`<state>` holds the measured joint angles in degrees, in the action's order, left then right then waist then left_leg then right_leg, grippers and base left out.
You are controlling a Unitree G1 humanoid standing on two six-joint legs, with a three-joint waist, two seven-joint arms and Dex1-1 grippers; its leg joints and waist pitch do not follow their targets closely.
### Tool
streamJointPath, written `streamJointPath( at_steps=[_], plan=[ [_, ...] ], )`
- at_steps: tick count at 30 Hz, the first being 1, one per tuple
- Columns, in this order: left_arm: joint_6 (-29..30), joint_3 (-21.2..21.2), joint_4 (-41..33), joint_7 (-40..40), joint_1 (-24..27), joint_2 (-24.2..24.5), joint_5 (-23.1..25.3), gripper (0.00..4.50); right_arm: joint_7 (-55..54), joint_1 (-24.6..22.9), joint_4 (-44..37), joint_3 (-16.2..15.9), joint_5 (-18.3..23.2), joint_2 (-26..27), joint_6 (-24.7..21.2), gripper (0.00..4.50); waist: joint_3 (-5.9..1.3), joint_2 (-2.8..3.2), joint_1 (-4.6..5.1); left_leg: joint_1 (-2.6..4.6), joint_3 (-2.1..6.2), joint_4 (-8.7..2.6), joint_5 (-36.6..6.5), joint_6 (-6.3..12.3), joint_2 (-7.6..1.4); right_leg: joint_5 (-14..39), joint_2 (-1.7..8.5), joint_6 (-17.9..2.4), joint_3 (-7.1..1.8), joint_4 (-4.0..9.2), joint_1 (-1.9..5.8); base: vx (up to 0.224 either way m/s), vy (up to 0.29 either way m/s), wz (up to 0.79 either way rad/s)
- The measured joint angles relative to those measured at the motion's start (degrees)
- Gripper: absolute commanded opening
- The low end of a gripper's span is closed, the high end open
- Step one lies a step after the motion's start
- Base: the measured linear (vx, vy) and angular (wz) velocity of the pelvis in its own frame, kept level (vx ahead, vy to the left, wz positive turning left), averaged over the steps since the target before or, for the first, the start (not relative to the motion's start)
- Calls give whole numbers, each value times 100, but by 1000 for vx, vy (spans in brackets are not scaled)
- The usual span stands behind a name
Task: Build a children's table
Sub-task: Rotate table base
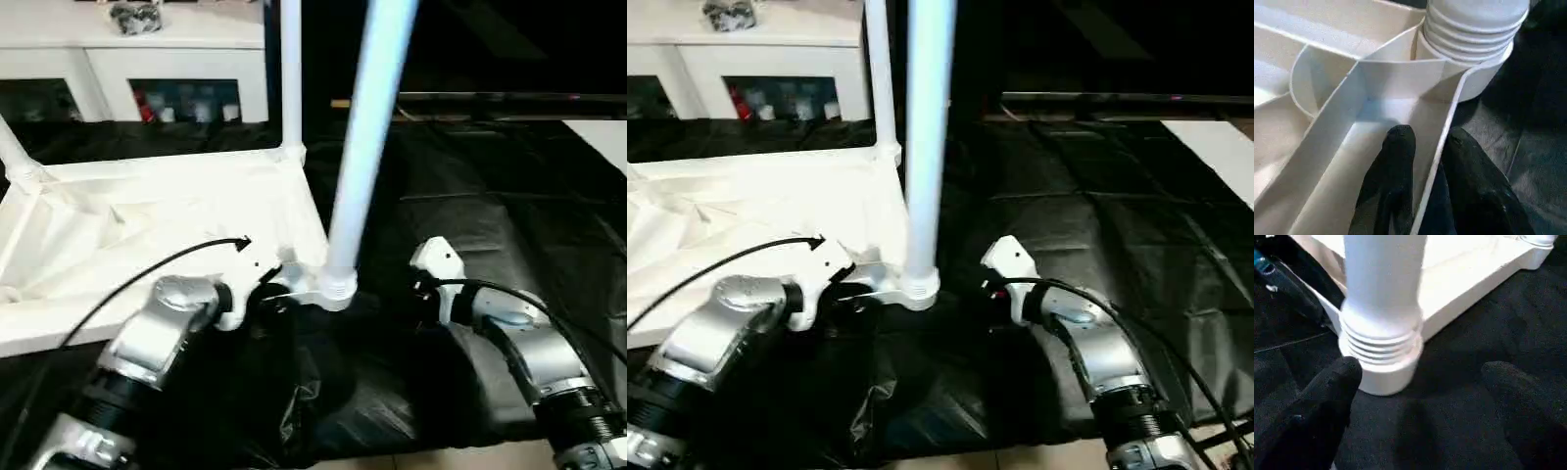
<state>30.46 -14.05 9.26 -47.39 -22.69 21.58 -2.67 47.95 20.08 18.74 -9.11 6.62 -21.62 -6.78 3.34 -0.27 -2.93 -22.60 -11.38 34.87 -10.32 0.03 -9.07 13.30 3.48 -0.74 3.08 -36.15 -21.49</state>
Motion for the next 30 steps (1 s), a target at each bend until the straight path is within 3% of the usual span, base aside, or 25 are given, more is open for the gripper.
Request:
streamJointPath(
  at_steps=[4, 5, 11, 13, 15, 18, 20, 24, 30],
  plan=[
    [-101, 69, 0, 24, 32, -72, -164, 161, -40, -23, -4, -2, 0, 24, -5, 450, -1, -2, -56, 1, 0, 0, -2, -6, -1, -1, 0, 0, 0, -2, 0, 0, 0, 0],
    [-159, 66, 0, 14, 33, -59, -162, 186, -44, -31, -4, -4, -1, 27, -5, 450, 0, -2, -60, 0, 0, 0, -3, -10, -1, -2, 0, 1, 0, -3, 0, 0, 0, 0],
    [-458, 66, 1, -90, 29, 57, -108, 208, -49, -36, -15, -7, -1, 24, -10, 450, -1, 6, -73, 1, 0, 8, -13, -28, -1, -8, 1, 0, 0, -3, 7, 0, 0, 0],
    [-552, 57, 6, -233, 27, 118, -110, 208, -49, -44, -74, -3, 0, 9, -16, 450, -1, 31, -70, 1, 1, 11, -14, -29, -1, -11, 1, -2, 0, -2, 7, 0, 0, 0],
    [-723, 19, 13, -348, 22, 202, -112, 208, -51, -141, -248, 6, 2, -37, -44, 450, -8, 104, -69, 1, 1, 11, -14, -29, 1, -14, 2, -4, 0, 2, 11, 0, 0, 0],
    [-903, 10, 50, -427, 20, 224, -125, 208, -45, -261, -389, 6, 3, -105, -134, 450, -2, 169, -64, 4, 1, 10, -14, -29, 0, -15, 2, -3, 0, -1, 12, 0, 0, 0],
    [-902, 11, 55, -554, 12, 191, -240, 240, -25, -296, -520, 9, 10, -185, -202, 450, 2, 191, -58, 5, 1, 10, -14, -29, 0, -18, 1, -1, 0, -2, 10, 0, 0, 0],
    [-891, 12, 66, -862, -171, 216, -396, 265, 67, -282, -713, 50, 76, -233, -337, 450, 2, 191, -42, 10, 1, 10, -14, -30, -4, -20, -2, -3, 0, -7, 10, 0, 0, 0],
    [-992, 40, 288, -1061, -309, 477, -428, 265, 71, -210, -884, 43, 182, -163, -526, 450, 16, 185, -10, 12, 0, 6, -14, -30, -4, -21, -2, -4, -1, -6, 8, 0, 0, 0]
  ],
)
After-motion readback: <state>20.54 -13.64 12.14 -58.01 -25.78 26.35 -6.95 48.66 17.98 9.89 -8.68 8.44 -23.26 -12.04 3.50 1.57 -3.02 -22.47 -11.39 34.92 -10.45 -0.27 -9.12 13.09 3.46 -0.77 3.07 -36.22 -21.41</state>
